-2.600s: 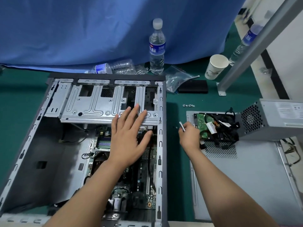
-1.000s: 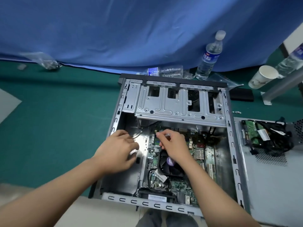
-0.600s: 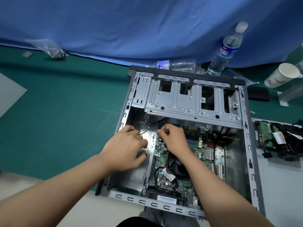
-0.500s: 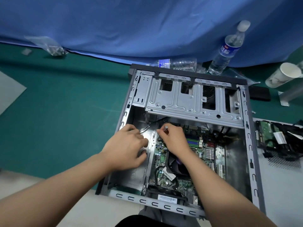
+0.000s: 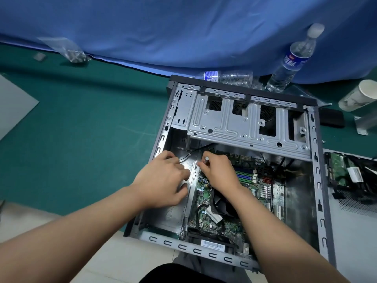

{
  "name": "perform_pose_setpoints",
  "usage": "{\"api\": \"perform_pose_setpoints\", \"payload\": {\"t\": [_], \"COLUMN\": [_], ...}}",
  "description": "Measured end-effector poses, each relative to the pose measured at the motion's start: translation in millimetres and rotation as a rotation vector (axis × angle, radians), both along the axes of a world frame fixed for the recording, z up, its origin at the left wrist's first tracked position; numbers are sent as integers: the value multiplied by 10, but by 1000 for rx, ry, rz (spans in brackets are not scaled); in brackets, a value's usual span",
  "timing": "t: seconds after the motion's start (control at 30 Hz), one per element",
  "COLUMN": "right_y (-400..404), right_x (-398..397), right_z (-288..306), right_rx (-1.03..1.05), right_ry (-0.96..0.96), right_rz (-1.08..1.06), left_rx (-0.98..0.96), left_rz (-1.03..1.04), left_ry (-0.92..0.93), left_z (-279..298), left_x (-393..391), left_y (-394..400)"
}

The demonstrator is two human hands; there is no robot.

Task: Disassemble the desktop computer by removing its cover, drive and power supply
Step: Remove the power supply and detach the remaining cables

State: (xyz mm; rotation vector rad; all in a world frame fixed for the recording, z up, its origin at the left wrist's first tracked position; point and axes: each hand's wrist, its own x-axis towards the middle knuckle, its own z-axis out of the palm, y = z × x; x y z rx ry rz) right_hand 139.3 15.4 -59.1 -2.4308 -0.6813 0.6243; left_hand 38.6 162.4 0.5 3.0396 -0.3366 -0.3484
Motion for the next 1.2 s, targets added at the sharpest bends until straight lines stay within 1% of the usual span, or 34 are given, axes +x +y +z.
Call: {"api": "perform_pose_setpoints", "payload": {"t": [0.1, 0.23, 0.3, 0.4, 0.5, 0.57, 0.77, 1.03, 1.13, 1.2], "right_y": [36, 116, 147, 155, 126, 96, 77, 113, 127, 149], "right_x": [68, 143, 145, 156, 168, 184, 235, 268, 274, 280], "right_z": [95, 197, 211, 197, 173, 159, 185, 292, 309, 312], "right_rx": [-95, -250, -287, -285, -234, -218, -237, -285, -295, -342], "right_ry": [9, -60, -72, -44, 49, 68, 50, -26, -21, -18], "right_rz": [70, 190, 227, 248, 244, 247, 345, 528, 540, 499], "left_rx": [8, 22, 29, 31, 48, 52, 67, 81, 87, 87], "left_rz": [-2, -3, -2, 0, -2, 0, -9, -14, -15, -14], "left_ry": [8, 16, 18, 16, 15, 17, 30, 51, 50, 44], "left_z": [-4, 3, 4, 9, 13, 13, 22, 34, 32, 27], "left_x": [-4, 2, 1, 1, 0, 1, 0, 9, 5, 3], "left_y": [-2, -1, -2, -10, -14, -15, -21, -29, -24, -24]}}
